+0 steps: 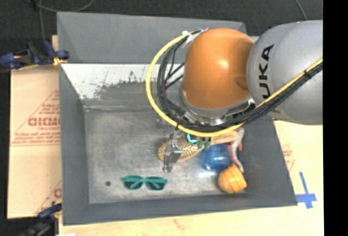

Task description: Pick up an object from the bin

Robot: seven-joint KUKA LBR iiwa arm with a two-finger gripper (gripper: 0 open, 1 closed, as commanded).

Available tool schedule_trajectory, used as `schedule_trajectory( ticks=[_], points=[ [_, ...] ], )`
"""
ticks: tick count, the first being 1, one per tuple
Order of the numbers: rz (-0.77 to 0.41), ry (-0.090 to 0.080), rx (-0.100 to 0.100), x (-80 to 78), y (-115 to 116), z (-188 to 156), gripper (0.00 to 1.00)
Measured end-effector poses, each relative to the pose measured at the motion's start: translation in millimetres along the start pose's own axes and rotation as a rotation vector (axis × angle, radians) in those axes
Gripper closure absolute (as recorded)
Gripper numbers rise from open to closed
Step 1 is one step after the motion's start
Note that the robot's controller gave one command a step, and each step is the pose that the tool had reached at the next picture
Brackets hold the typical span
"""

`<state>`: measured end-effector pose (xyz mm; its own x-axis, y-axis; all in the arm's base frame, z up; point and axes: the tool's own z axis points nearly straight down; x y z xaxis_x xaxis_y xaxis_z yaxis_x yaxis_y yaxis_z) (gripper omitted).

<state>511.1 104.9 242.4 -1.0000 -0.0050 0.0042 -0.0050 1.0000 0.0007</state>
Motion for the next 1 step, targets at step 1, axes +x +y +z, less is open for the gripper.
schedule_trajectory(
  ticks=[1],
  points=[
    [0.003,-0.007,-0.001,-1.5,-0.5,-3.4,0.00]
  ],
)
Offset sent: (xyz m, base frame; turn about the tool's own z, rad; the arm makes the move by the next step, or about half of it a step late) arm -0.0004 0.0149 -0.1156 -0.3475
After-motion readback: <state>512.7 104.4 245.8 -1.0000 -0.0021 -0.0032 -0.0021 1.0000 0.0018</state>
